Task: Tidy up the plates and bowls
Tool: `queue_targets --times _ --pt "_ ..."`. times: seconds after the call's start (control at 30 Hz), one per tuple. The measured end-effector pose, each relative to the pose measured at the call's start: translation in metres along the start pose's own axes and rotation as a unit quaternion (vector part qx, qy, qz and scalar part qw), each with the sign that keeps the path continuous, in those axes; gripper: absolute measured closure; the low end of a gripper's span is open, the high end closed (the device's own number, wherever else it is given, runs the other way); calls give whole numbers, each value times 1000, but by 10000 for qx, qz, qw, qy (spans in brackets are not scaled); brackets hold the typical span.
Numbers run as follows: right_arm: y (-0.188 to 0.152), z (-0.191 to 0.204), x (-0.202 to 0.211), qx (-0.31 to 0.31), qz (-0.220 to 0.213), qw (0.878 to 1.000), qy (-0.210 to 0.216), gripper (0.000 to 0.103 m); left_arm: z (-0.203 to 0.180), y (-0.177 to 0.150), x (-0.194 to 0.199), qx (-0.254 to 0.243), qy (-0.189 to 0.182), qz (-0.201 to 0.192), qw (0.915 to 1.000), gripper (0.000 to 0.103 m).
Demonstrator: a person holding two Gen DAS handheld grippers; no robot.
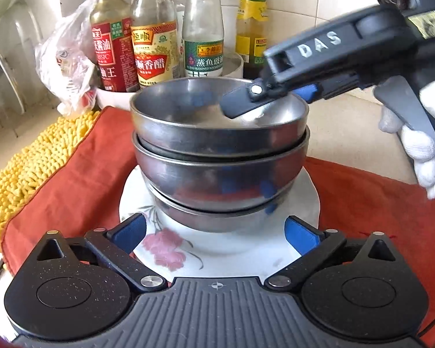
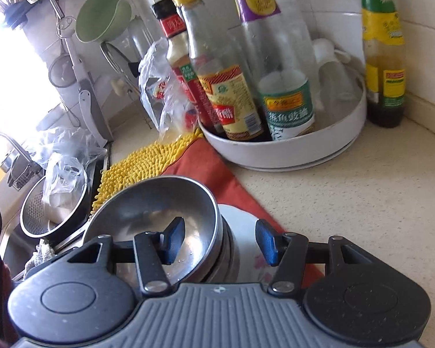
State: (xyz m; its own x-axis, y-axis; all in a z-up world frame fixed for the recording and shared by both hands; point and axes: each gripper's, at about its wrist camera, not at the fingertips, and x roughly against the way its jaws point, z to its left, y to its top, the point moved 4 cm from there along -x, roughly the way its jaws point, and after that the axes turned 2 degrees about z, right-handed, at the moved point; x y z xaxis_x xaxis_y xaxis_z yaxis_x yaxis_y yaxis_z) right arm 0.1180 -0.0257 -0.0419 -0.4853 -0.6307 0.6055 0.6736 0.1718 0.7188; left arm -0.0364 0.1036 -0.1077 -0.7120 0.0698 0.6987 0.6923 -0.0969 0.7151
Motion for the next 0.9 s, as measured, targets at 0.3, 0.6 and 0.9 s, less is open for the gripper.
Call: queue_targets --times 0.3,0.6,0.9 --pt "-9 16 40 34 -322 9972 -680 49 14 4 23 160 -288 -152 9993 0" --pt "-34 46 71 -180 -489 9910 -1231 47 31 -2 48 324 -516 -333 9976 0" --pt "-61 77 95 -137 -654 9829 -1717 46 39 -8 72 551 -435 -422 9966 0"
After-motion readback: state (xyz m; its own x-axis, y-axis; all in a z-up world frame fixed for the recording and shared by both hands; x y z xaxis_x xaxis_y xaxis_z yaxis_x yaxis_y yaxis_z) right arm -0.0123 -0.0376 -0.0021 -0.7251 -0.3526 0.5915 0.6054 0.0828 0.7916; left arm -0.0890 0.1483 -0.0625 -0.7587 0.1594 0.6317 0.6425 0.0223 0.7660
